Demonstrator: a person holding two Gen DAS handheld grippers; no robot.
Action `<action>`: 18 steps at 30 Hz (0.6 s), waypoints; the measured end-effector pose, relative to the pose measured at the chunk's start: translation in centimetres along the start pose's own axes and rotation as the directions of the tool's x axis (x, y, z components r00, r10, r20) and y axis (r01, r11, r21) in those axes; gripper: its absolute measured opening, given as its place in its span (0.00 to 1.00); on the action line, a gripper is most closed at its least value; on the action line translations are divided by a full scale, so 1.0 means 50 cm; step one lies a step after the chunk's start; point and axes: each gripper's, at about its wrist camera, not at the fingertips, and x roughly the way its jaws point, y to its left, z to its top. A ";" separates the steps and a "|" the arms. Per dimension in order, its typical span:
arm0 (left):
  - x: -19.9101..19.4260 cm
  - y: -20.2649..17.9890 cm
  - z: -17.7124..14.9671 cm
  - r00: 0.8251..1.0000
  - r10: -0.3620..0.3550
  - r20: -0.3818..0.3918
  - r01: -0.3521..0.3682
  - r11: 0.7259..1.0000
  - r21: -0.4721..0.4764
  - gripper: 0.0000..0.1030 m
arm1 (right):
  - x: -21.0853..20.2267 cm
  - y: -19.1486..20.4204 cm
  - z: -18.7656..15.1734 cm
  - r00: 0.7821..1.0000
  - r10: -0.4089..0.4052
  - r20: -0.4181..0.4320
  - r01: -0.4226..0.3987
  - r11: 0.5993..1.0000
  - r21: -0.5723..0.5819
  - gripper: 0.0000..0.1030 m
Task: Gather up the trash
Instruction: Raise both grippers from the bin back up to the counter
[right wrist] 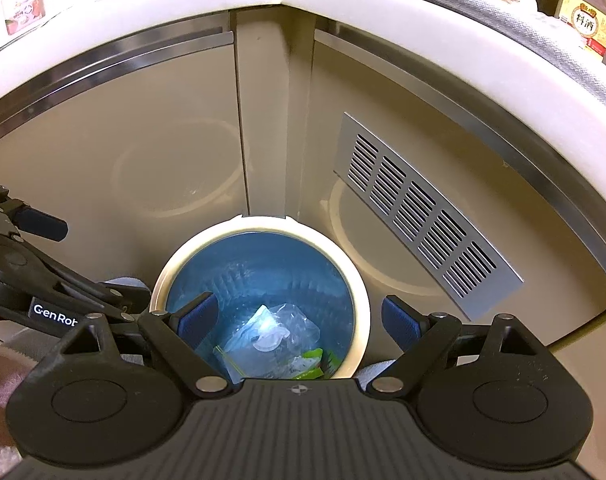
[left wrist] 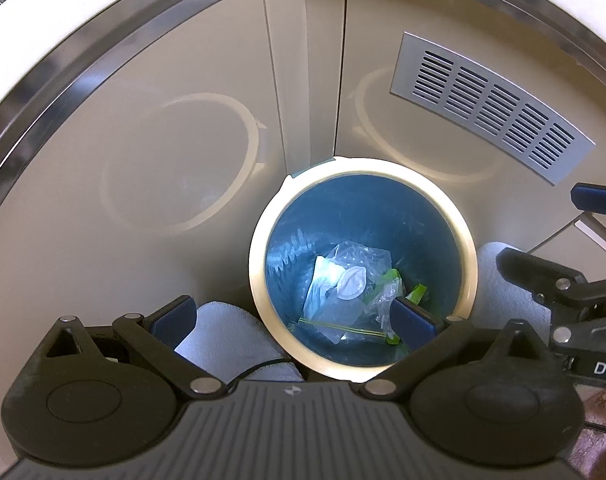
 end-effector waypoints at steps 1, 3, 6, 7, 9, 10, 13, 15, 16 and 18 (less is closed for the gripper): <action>0.000 0.000 0.000 1.000 0.000 -0.001 0.000 1.000 0.000 1.00 | 0.000 -0.001 0.000 1.000 0.000 0.000 0.000 1.000 0.003 0.87; -0.001 0.000 0.002 1.000 0.000 -0.003 0.000 1.000 -0.002 1.00 | -0.001 -0.003 0.000 1.000 0.002 0.001 -0.002 1.000 0.008 0.88; -0.003 0.002 0.006 1.000 0.000 -0.003 0.000 1.000 -0.004 1.00 | -0.004 -0.007 0.002 1.000 0.003 0.005 -0.003 1.000 0.014 0.88; -0.005 0.003 0.008 1.000 -0.002 -0.001 0.002 1.000 -0.007 1.00 | -0.008 -0.010 0.003 1.000 0.004 0.010 -0.004 1.000 0.017 0.88; -0.013 0.007 0.014 1.000 -0.004 0.006 0.004 1.000 -0.014 1.00 | -0.018 -0.016 0.006 1.000 0.010 0.024 -0.011 1.000 0.025 0.88; -0.019 0.010 0.018 1.000 -0.006 0.013 0.006 1.000 -0.019 1.00 | -0.025 -0.020 0.008 0.999 0.014 0.036 -0.015 0.999 0.030 0.88; -0.046 0.017 0.033 0.999 -0.014 0.045 0.016 0.999 -0.037 1.00 | -0.057 -0.032 0.019 0.996 0.030 0.085 -0.035 0.998 0.055 0.88; -0.070 0.023 0.046 0.997 -0.019 0.081 0.022 0.999 -0.042 1.00 | -0.085 -0.044 0.030 0.991 0.044 0.127 -0.054 0.996 0.071 0.88; -0.084 0.025 0.053 0.995 -0.016 0.102 0.020 0.999 -0.041 1.00 | -0.100 -0.050 0.037 0.988 0.052 0.147 -0.064 0.995 0.080 0.88; -0.114 0.028 0.066 0.989 -0.006 0.150 0.012 0.999 -0.037 1.00 | -0.133 -0.067 0.053 0.980 0.065 0.190 -0.085 0.992 0.098 0.88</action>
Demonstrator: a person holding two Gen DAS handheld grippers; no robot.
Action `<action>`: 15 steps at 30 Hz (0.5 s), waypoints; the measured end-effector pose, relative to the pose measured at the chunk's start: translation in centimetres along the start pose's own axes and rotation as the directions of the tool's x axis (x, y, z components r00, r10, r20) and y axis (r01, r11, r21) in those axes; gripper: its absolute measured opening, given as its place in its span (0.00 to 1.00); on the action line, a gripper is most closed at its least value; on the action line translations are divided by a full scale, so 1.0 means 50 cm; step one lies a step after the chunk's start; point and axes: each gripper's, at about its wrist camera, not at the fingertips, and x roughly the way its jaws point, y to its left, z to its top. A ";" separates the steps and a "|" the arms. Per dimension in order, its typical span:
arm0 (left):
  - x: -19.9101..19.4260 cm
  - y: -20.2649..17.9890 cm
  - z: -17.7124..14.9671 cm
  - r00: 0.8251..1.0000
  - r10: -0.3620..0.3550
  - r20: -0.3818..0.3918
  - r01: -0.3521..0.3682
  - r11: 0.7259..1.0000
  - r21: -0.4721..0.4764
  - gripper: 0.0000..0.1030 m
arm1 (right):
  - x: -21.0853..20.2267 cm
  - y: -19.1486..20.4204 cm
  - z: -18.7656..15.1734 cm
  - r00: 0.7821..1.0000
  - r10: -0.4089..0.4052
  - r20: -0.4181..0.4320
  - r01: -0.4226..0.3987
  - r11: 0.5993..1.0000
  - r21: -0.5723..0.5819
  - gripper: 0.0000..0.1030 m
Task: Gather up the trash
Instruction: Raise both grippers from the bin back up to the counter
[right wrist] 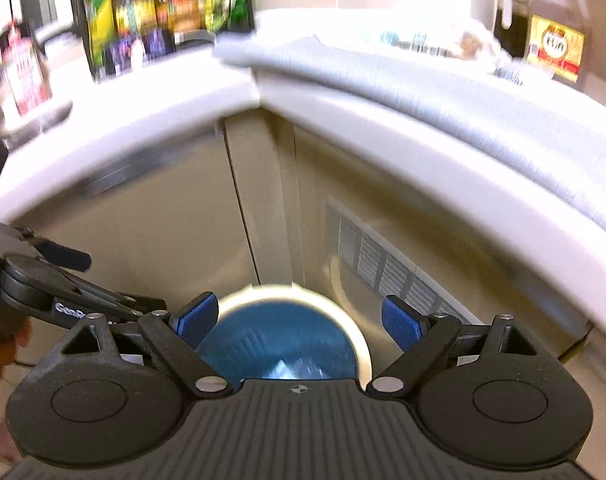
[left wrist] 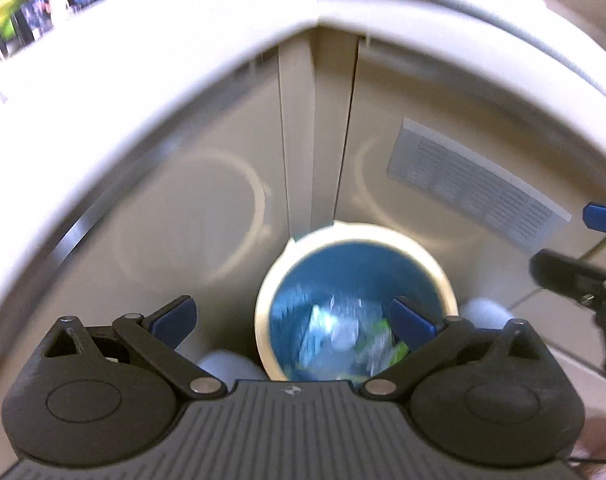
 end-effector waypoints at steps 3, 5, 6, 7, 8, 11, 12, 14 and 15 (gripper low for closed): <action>-0.046 0.001 0.028 0.997 0.005 0.075 -0.005 1.000 0.006 1.00 | -0.056 -0.019 0.040 0.995 0.028 0.093 -0.029 0.999 0.014 0.89; -0.075 0.001 0.047 0.992 0.009 0.122 -0.011 1.000 0.010 1.00 | -0.095 -0.033 0.067 0.984 0.024 0.176 -0.027 0.999 0.017 0.92; -0.088 0.001 0.056 0.989 0.013 0.145 -0.015 1.000 0.011 1.00 | -0.113 -0.043 0.081 0.976 0.009 0.219 -0.015 1.000 0.023 0.94; -0.100 0.000 0.066 0.986 0.017 0.167 -0.019 1.000 0.012 1.00 | -0.124 -0.057 0.099 0.967 -0.012 0.256 0.003 0.999 0.036 0.95; -0.111 -0.002 0.075 0.982 0.020 0.187 -0.023 1.000 0.014 1.00 | -0.135 -0.070 0.115 0.956 -0.036 0.290 0.021 0.998 0.055 0.97; -0.141 -0.006 0.104 0.973 0.021 0.232 -0.024 1.000 0.009 1.00 | -0.146 -0.135 0.167 0.929 -0.129 0.347 0.080 0.985 0.154 0.98; -0.149 -0.006 0.112 0.970 0.020 0.243 -0.022 1.000 0.006 1.00 | -0.139 -0.161 0.185 0.922 -0.162 0.351 0.095 0.975 0.201 0.99; -0.157 -0.005 0.133 0.966 0.023 0.257 -0.023 1.000 -0.003 1.00 | -0.119 -0.217 0.218 0.911 -0.226 0.345 0.121 0.946 0.301 0.99; -0.163 -0.006 0.142 0.964 0.026 0.263 -0.026 1.000 -0.005 1.00 | -0.103 -0.244 0.235 0.908 -0.256 0.332 0.133 0.927 0.350 1.00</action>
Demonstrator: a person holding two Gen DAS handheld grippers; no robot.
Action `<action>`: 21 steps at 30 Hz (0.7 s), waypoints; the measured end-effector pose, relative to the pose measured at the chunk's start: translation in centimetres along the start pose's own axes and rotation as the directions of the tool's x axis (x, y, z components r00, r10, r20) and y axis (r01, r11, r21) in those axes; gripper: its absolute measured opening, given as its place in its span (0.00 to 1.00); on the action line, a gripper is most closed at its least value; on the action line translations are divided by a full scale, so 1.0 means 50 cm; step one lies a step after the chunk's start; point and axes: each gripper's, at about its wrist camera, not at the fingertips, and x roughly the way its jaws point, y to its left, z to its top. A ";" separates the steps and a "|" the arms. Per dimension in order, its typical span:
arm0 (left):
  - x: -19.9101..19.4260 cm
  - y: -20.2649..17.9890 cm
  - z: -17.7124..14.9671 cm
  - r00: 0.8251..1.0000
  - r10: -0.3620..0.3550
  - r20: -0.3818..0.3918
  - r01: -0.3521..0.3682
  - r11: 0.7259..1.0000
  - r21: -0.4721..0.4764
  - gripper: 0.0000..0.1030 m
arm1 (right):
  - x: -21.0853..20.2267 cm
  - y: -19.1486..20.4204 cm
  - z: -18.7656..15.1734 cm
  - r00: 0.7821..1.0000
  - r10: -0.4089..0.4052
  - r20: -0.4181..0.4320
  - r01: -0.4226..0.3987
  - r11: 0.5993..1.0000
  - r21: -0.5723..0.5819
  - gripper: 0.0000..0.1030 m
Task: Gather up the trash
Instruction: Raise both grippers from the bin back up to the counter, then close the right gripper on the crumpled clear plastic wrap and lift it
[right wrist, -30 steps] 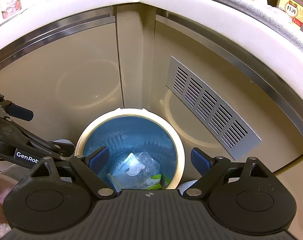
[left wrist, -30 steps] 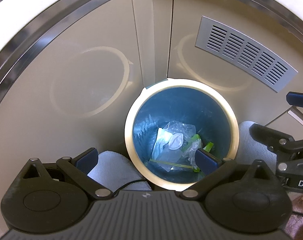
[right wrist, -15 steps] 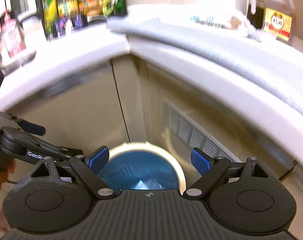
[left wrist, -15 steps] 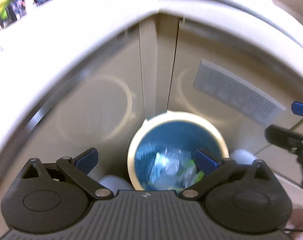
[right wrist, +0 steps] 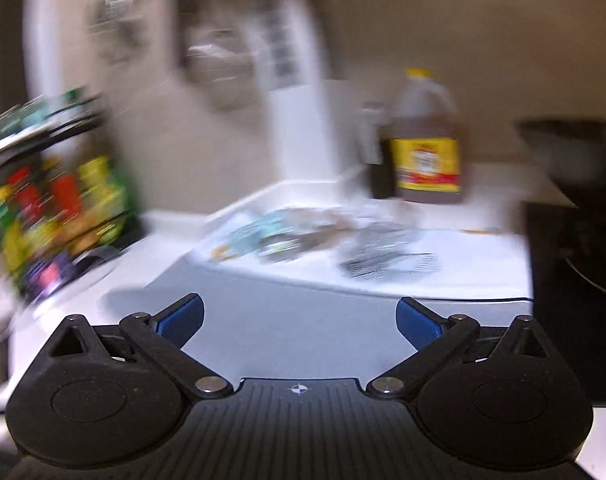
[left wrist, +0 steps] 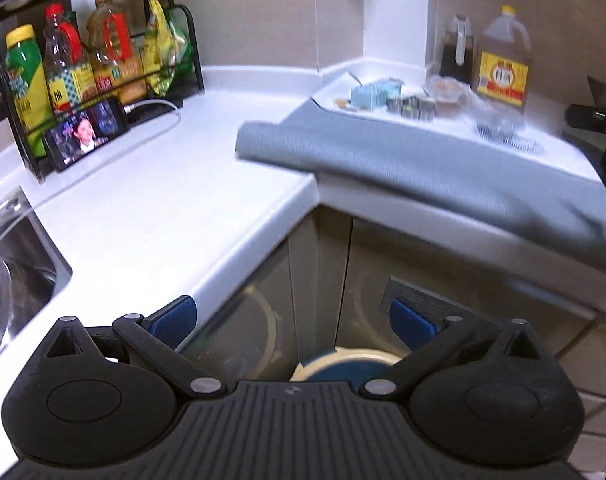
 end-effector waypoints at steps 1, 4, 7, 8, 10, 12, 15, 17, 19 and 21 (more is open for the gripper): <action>-0.003 0.000 0.007 1.000 0.005 0.006 -0.005 1.000 -0.001 1.00 | 0.030 -0.018 0.014 1.000 -0.018 -0.002 0.018 0.999 0.033 1.00; -0.011 0.002 0.019 1.000 0.019 0.014 -0.019 1.000 -0.007 1.00 | 0.131 -0.046 0.046 0.993 -0.109 -0.036 0.112 0.989 0.093 1.00; -0.014 0.011 0.022 1.000 0.029 0.012 -0.029 0.999 -0.015 1.00 | 0.221 -0.069 0.067 0.987 -0.153 -0.054 0.158 0.981 0.110 1.00; -0.015 0.014 0.023 0.999 0.031 0.010 -0.031 0.999 -0.017 1.00 | 0.253 -0.074 0.071 0.985 -0.162 -0.065 0.169 0.978 0.121 1.00; -0.015 0.018 0.026 0.999 0.038 0.006 -0.038 0.999 -0.020 1.00 | 0.315 -0.074 0.075 0.976 -0.201 -0.084 0.211 0.968 0.133 1.00; -0.018 0.019 0.031 0.999 0.042 0.008 -0.042 0.999 -0.019 1.00 | 0.365 -0.079 0.079 0.965 -0.235 -0.114 0.249 0.959 0.138 1.00; -0.022 0.013 0.044 0.999 0.046 0.016 -0.046 0.999 -0.010 1.00 | 0.416 -0.086 0.075 0.959 -0.244 -0.146 0.264 0.955 0.137 0.93; -0.023 0.006 0.060 0.999 0.045 0.026 -0.045 0.999 -0.004 1.00 | 0.428 -0.082 0.069 0.954 -0.263 -0.145 0.277 0.957 0.087 0.49; -0.021 -0.005 0.080 0.998 0.041 0.042 -0.041 0.999 0.003 1.00 | 0.419 -0.090 0.062 0.959 -0.239 -0.149 0.255 0.962 0.099 0.08; -0.014 -0.021 0.109 0.998 0.023 0.055 -0.023 1.000 0.009 1.00 | 0.388 -0.107 0.055 0.969 -0.204 -0.143 0.224 0.964 0.143 0.04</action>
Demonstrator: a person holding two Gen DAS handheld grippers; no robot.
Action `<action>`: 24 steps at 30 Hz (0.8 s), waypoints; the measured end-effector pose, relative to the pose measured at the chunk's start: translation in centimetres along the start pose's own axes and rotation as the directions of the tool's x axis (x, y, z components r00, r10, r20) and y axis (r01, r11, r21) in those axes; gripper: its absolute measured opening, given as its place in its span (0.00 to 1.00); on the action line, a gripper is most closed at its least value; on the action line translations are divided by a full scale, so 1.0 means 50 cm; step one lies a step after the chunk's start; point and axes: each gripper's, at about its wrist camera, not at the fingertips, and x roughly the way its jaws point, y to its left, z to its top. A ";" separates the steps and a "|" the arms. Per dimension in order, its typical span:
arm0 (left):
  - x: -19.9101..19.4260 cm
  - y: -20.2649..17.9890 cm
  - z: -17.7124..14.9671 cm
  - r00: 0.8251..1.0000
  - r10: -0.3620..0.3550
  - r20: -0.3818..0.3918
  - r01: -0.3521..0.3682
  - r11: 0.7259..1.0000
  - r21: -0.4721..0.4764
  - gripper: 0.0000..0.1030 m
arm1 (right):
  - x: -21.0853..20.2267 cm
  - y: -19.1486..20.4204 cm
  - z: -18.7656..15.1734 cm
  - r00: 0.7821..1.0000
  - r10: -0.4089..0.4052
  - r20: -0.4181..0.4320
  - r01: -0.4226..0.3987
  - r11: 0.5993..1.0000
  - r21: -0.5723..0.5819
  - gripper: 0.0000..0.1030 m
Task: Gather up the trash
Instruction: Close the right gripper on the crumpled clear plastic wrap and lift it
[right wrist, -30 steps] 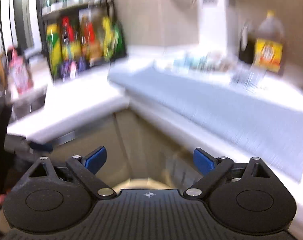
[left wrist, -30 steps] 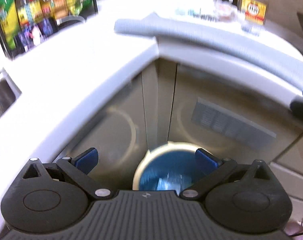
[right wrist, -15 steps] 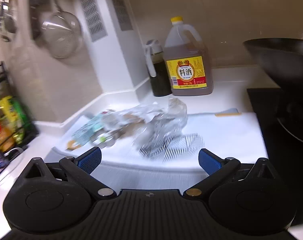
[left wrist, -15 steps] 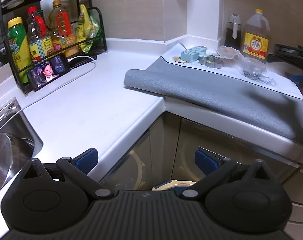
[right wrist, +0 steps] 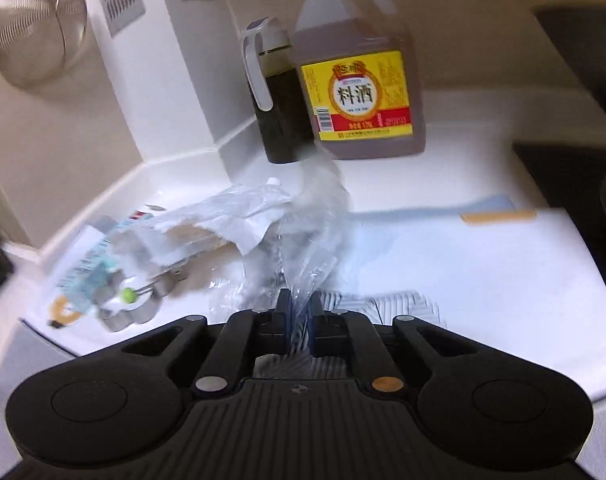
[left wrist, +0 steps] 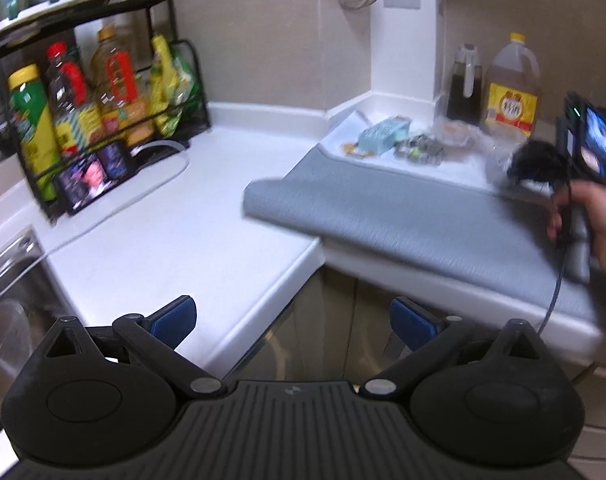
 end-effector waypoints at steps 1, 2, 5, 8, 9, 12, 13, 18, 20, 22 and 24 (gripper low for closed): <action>0.005 -0.009 0.015 1.000 -0.012 0.007 0.012 1.000 0.003 1.00 | -0.019 -0.011 -0.008 1.000 0.001 0.012 -0.001 1.000 -0.006 0.04; 0.010 -0.019 0.033 1.000 -0.024 0.017 0.024 1.000 0.008 1.00 | -0.043 -0.018 -0.016 1.000 0.001 0.023 0.000 1.000 -0.023 0.04; 0.028 -0.058 0.095 0.997 -0.053 0.061 0.052 0.998 0.027 1.00 | -0.122 -0.051 -0.044 0.997 0.001 0.071 0.001 0.999 -0.040 0.04; 0.054 -0.106 0.166 0.989 -0.099 0.112 0.095 0.994 0.048 1.00 | -0.205 -0.092 -0.072 0.990 -0.002 0.141 -0.001 1.000 0.016 0.04; 0.064 -0.126 0.189 0.986 -0.113 0.123 0.106 0.993 0.057 1.00 | -0.231 -0.101 -0.083 0.985 -0.003 0.174 -0.001 1.000 0.022 0.04; 0.100 -0.188 0.249 0.977 -0.159 0.139 0.147 0.985 0.094 1.00 | -0.261 -0.116 -0.096 0.976 0.009 0.216 -0.015 1.000 0.027 0.05; 0.113 -0.208 0.264 0.978 -0.156 0.140 0.143 0.985 0.100 1.00 | -0.251 -0.121 -0.090 0.979 0.027 0.202 -0.036 0.999 0.038 0.05; 0.156 -0.251 0.293 0.982 -0.142 0.126 0.131 0.988 0.086 1.00 | -0.162 -0.114 -0.026 0.994 0.060 0.097 -0.070 0.992 0.103 0.76; 0.167 -0.239 0.285 0.984 -0.141 0.111 0.133 0.988 0.076 1.00 | -0.112 -0.086 -0.005 0.997 0.035 0.067 -0.040 0.997 0.069 0.83; 0.175 -0.226 0.276 0.988 -0.123 0.095 0.116 0.990 0.075 1.00 | -0.059 -0.059 0.009 1.000 0.011 0.016 -0.011 1.000 0.029 0.86; 0.174 -0.208 0.267 0.989 -0.111 0.093 0.104 0.991 0.080 1.00 | -0.020 -0.034 0.011 1.000 -0.012 -0.016 0.012 1.000 0.006 0.91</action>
